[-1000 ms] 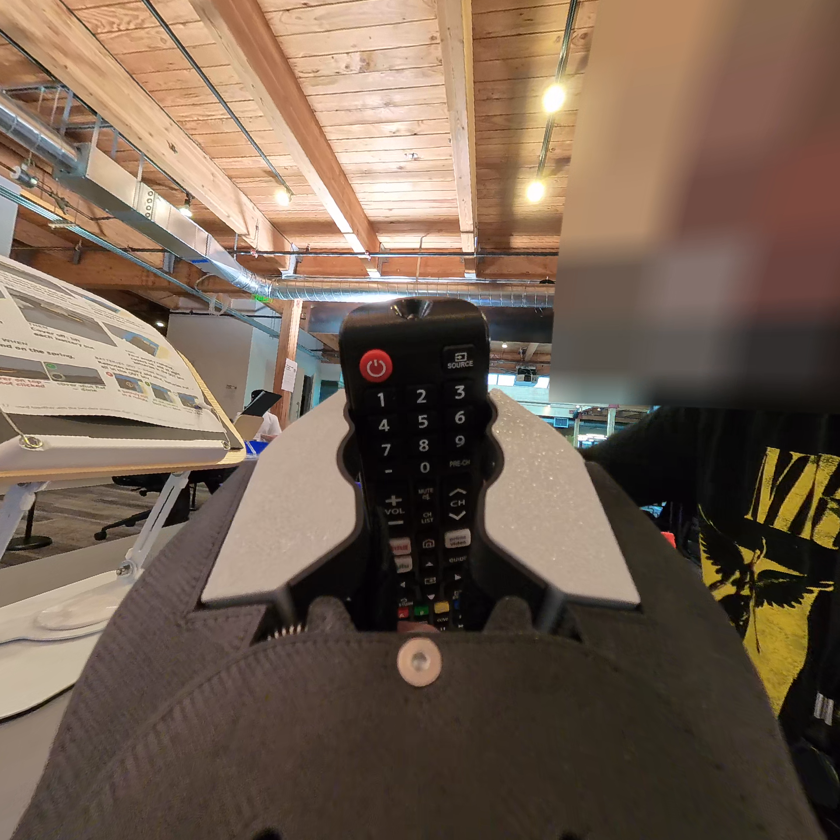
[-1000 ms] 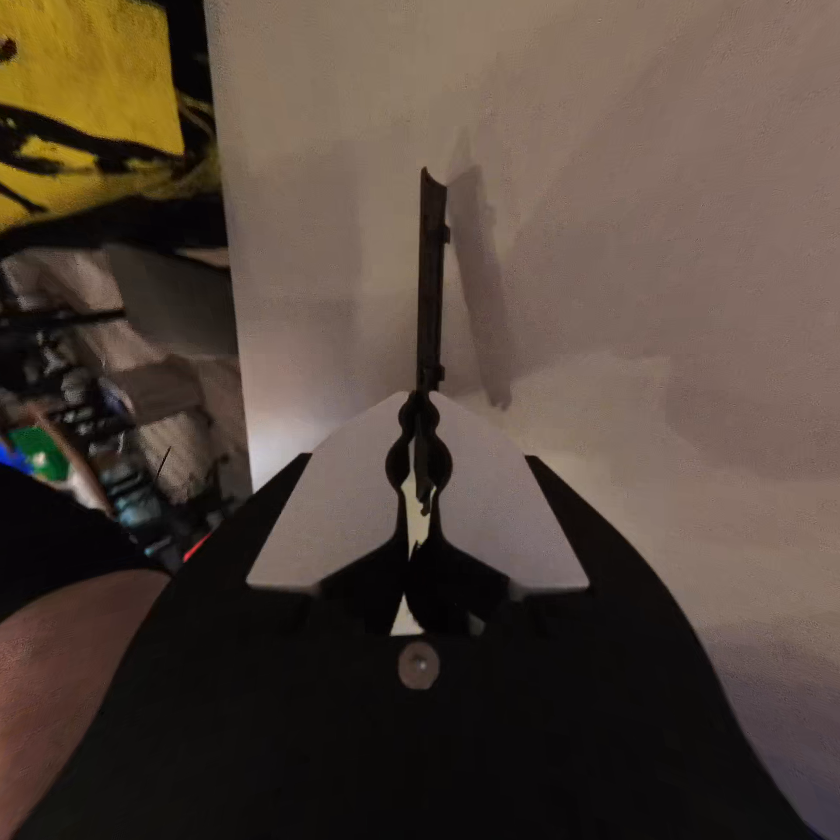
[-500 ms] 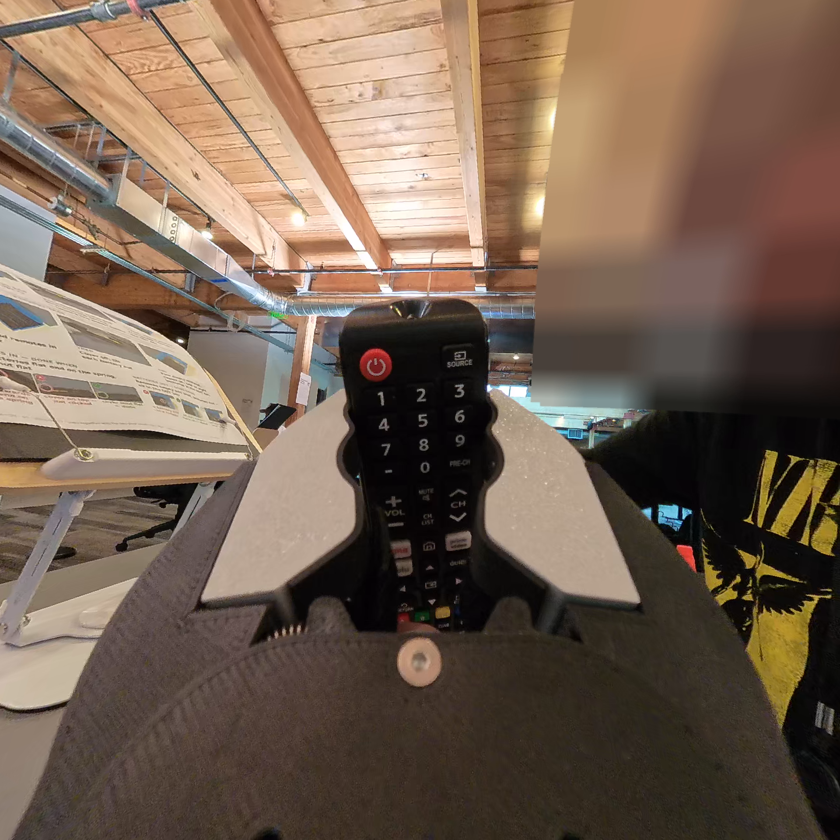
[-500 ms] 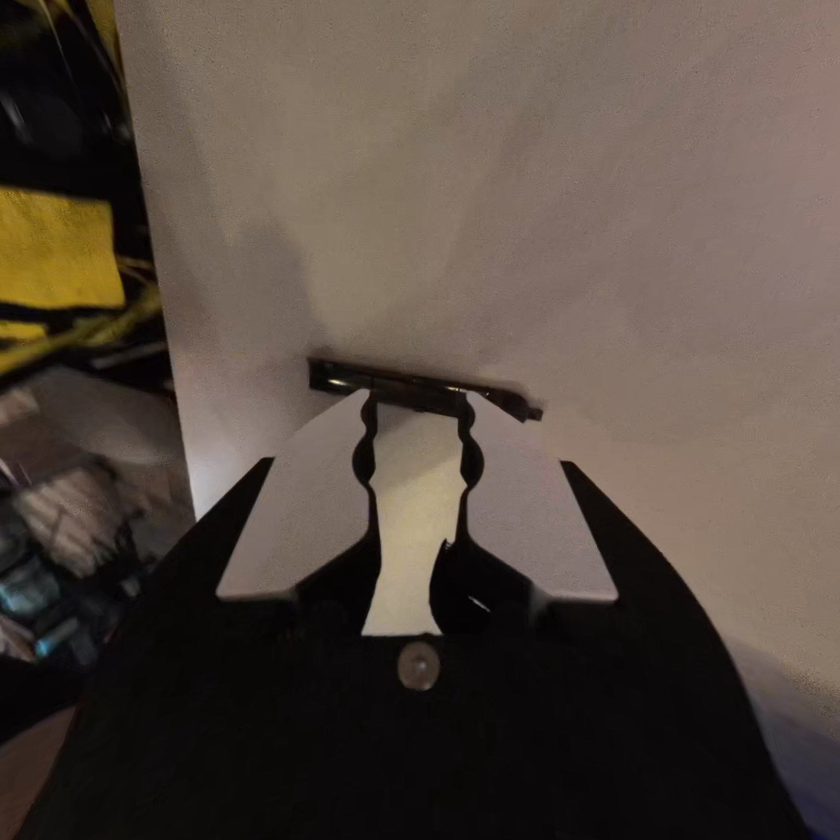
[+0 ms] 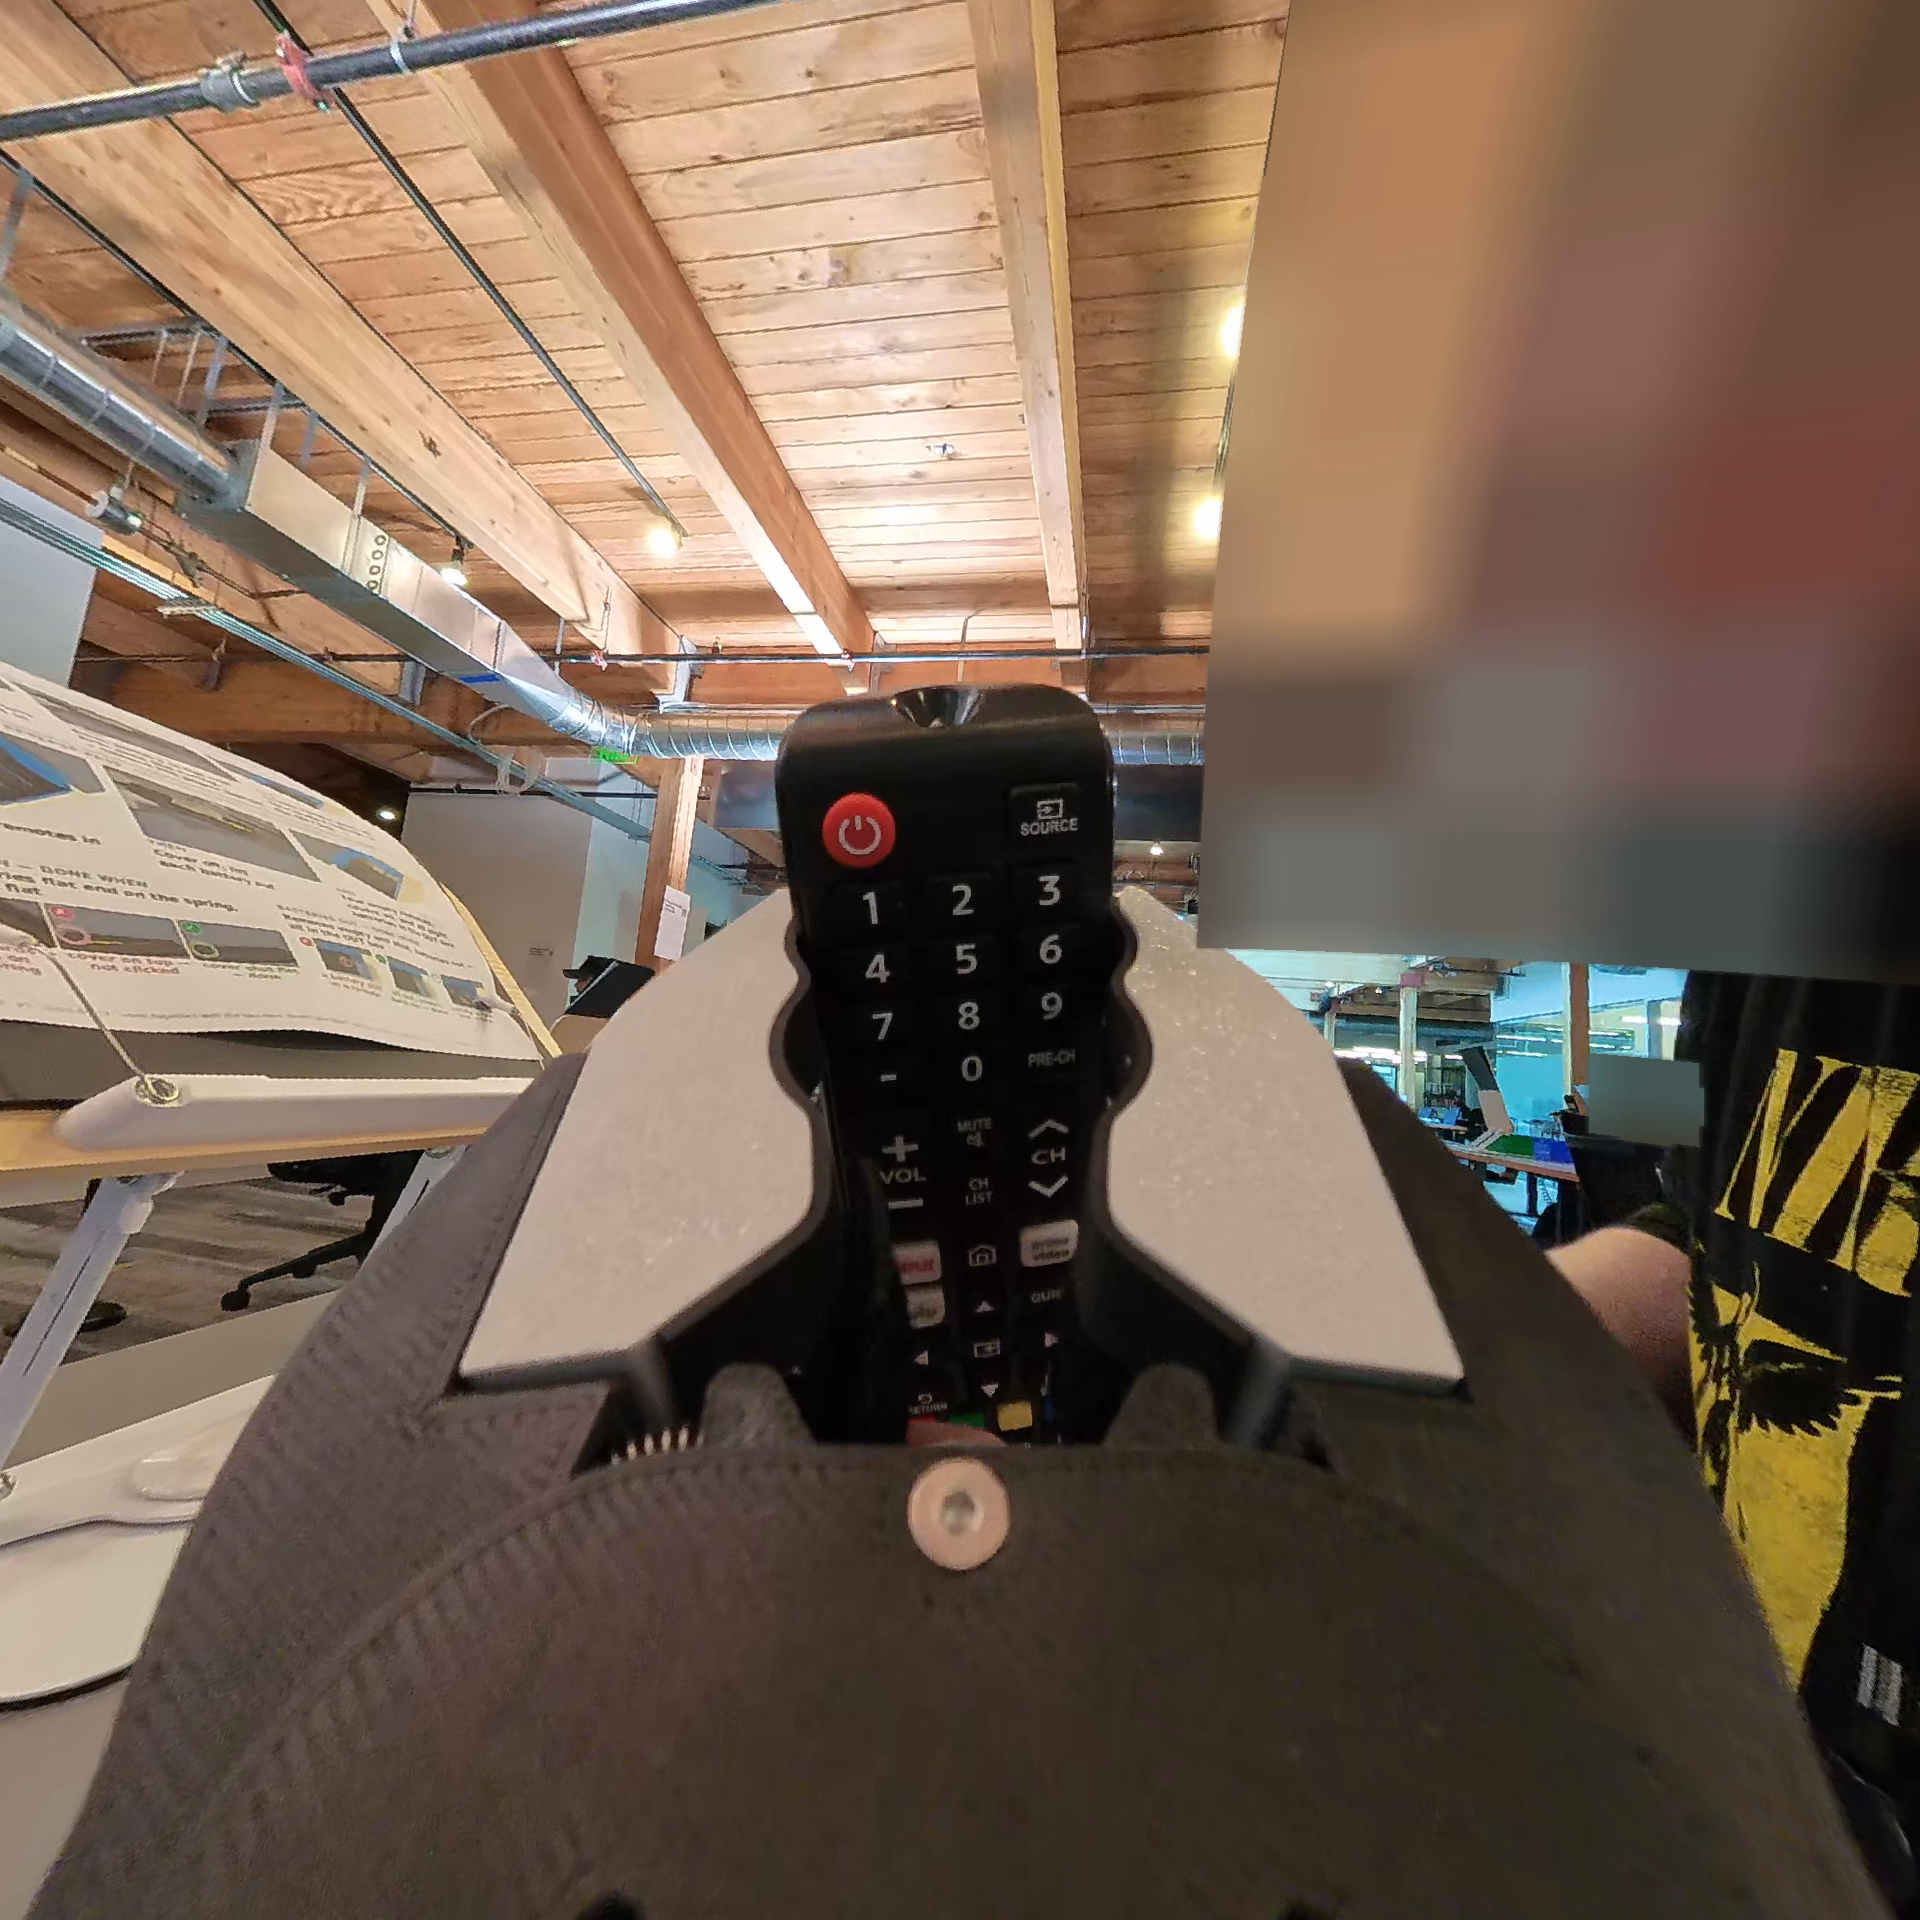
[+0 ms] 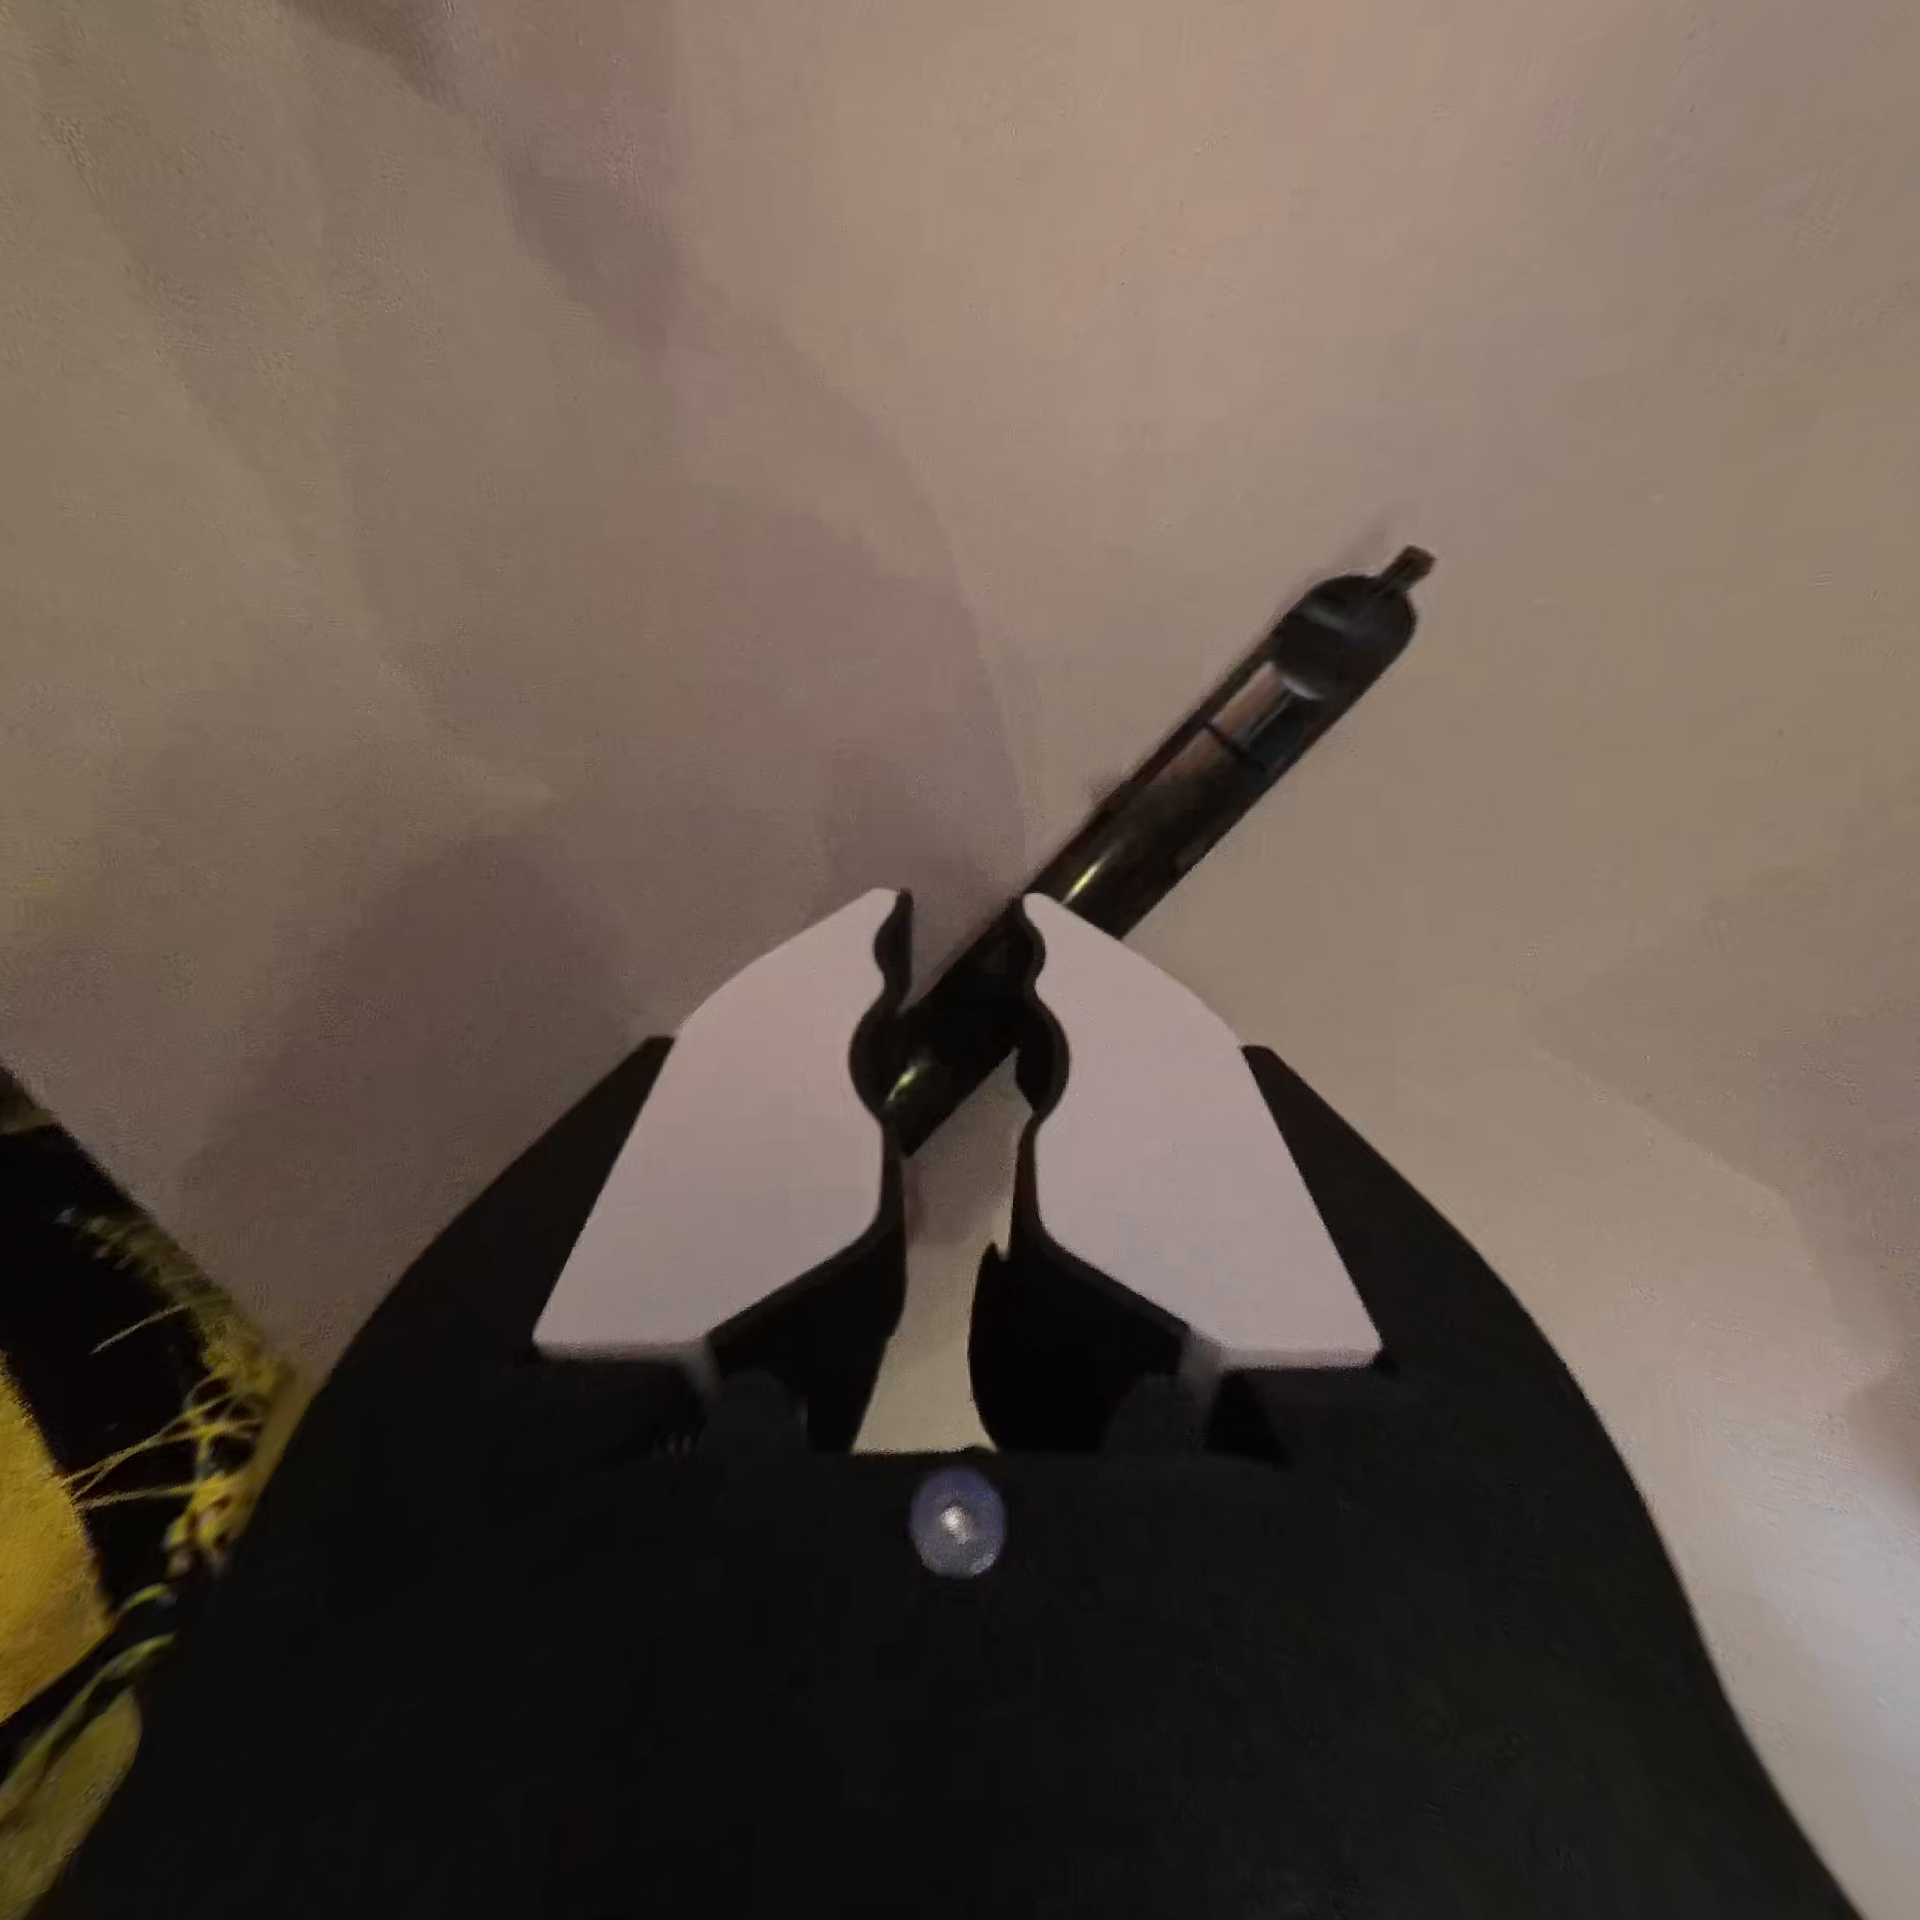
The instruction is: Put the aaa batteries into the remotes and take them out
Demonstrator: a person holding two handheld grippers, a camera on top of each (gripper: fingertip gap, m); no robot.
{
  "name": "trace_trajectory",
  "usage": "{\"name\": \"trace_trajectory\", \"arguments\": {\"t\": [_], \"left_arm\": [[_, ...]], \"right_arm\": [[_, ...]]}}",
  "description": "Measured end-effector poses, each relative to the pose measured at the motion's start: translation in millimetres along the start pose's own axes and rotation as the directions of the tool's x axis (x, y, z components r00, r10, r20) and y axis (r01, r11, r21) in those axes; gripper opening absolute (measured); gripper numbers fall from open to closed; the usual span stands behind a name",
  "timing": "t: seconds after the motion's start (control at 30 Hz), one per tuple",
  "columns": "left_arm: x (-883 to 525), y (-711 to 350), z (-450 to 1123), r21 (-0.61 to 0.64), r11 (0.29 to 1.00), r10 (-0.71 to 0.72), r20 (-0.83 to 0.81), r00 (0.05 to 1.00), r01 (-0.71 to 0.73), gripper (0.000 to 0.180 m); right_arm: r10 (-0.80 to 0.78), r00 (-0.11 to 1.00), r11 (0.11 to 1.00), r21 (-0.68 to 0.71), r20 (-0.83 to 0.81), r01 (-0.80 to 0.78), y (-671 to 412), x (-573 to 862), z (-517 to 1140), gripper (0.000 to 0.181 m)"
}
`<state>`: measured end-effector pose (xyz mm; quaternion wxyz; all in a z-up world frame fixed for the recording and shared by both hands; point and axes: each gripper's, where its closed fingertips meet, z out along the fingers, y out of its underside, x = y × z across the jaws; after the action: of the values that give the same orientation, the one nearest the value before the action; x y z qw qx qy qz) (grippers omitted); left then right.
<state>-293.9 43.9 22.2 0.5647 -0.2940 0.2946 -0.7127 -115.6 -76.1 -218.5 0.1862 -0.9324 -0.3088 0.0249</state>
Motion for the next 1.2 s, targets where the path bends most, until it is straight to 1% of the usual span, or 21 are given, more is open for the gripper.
{"name": "trace_trajectory", "arguments": {"t": [0.03,0.13,0.17,0.27,0.33,0.4,0.47,0.5,0.53,0.57,0.6,0.67,0.77,0.83,0.9,0.93,1.0,1.03,1.07,1.1,1.2], "left_arm": [[1,-2,-1,0.006,1.0,-0.001,-0.003,1.0,0.001,0.051],[1,-5,-3,0.019,1.0,-0.003,-0.004,1.0,0.004,0.052],[1,-5,-2,0.022,1.0,-0.005,-0.008,1.0,0.005,0.052],[4,-5,-1,0.018,1.0,0.0,-0.017,1.0,0.001,0.052],[4,-5,0,0.019,1.0,0.001,-0.018,1.0,-0.001,0.052],[4,-5,0,0.023,1.0,-0.001,-0.018,1.0,0.002,0.052],[4,-5,0,0.022,1.0,-0.001,-0.017,1.0,0.001,0.052],[3,-5,0,0.024,1.0,-0.003,-0.016,1.0,0.004,0.052],[3,-4,0,0.024,1.0,-0.006,-0.016,1.0,0.007,0.052],[3,-4,0,0.023,1.0,-0.008,-0.016,1.0,0.008,0.052],[2,-3,0,0.021,1.0,-0.008,-0.015,1.0,0.008,0.052],[2,-2,0,0.02,1.0,-0.011,-0.017,1.0,0.012,0.052],[2,-2,0,0.022,1.0,-0.013,-0.018,1.0,0.013,0.052],[2,-2,0,0.022,1.0,-0.014,-0.018,1.0,0.014,0.052],[2,-2,0,0.026,0.999,-0.02,-0.02,1.0,0.02,0.052],[2,-2,0,0.027,0.999,-0.022,-0.02,1.0,0.022,0.052],[1,-2,0,0.025,0.999,-0.022,-0.021,1.0,0.022,0.052],[2,-2,0,0.026,0.999,-0.022,-0.024,0.999,0.023,0.052],[3,-2,0,0.026,0.999,-0.021,-0.026,0.999,0.021,0.052],[3,-2,1,0.026,0.999,-0.02,-0.027,0.999,0.02,0.052],[4,-2,2,0.023,1.0,-0.02,-0.033,0.999,0.02,0.052]], "right_arm": [[0.003,1.0,1.0,0.0,-0.029,-0.003,2,4,1,0.016],[0.043,0.998,0.999,0.013,-0.051,-0.043,7,11,-1,0.025],[0.048,0.996,0.999,0.006,-0.081,-0.047,9,17,-2,0.034],[0.055,0.989,0.997,0.056,-0.139,-0.048,7,26,-14,0.036],[0.073,0.982,0.996,0.062,-0.174,-0.063,11,34,-15,0.038],[0.106,0.983,0.994,0.048,-0.152,-0.1,17,37,-10,0.037],[0.115,0.977,0.992,0.072,-0.18,-0.104,22,49,-7,0.033],[0.141,0.978,0.988,0.088,-0.154,-0.128,22,51,-5,0.028],[0.155,0.977,0.986,0.092,-0.147,-0.142,23,54,-5,0.031],[0.161,0.977,0.984,0.094,-0.142,-0.149,24,57,-5,0.029],[0.167,0.979,0.983,0.099,-0.119,-0.155,24,56,-4,0.019],[0.17,0.978,0.979,0.129,-0.118,-0.155,24,61,-3,0.009],[0.182,0.977,0.972,0.169,-0.108,-0.162,22,68,-2,0.008],[0.19,0.981,0.966,0.187,-0.046,-0.178,20,66,-2,0.001],[0.205,0.979,0.954,0.22,0.008,-0.202,19,67,-2,0.001],[0.224,0.972,0.942,0.238,0.071,-0.234,17,65,-4,0.0],[0.215,0.974,0.94,0.254,0.075,-0.227,17,67,-11,0.0],[0.208,0.977,0.936,0.279,0.053,-0.215,14,70,-17,0.001],[0.205,0.978,0.937,0.282,0.031,-0.205,13,71,-20,0.007],[0.203,0.979,0.951,0.238,-0.008,-0.195,19,74,-17,0.025],[0.189,0.979,0.97,0.166,-0.072,-0.175,30,75,-6,0.027]]}}
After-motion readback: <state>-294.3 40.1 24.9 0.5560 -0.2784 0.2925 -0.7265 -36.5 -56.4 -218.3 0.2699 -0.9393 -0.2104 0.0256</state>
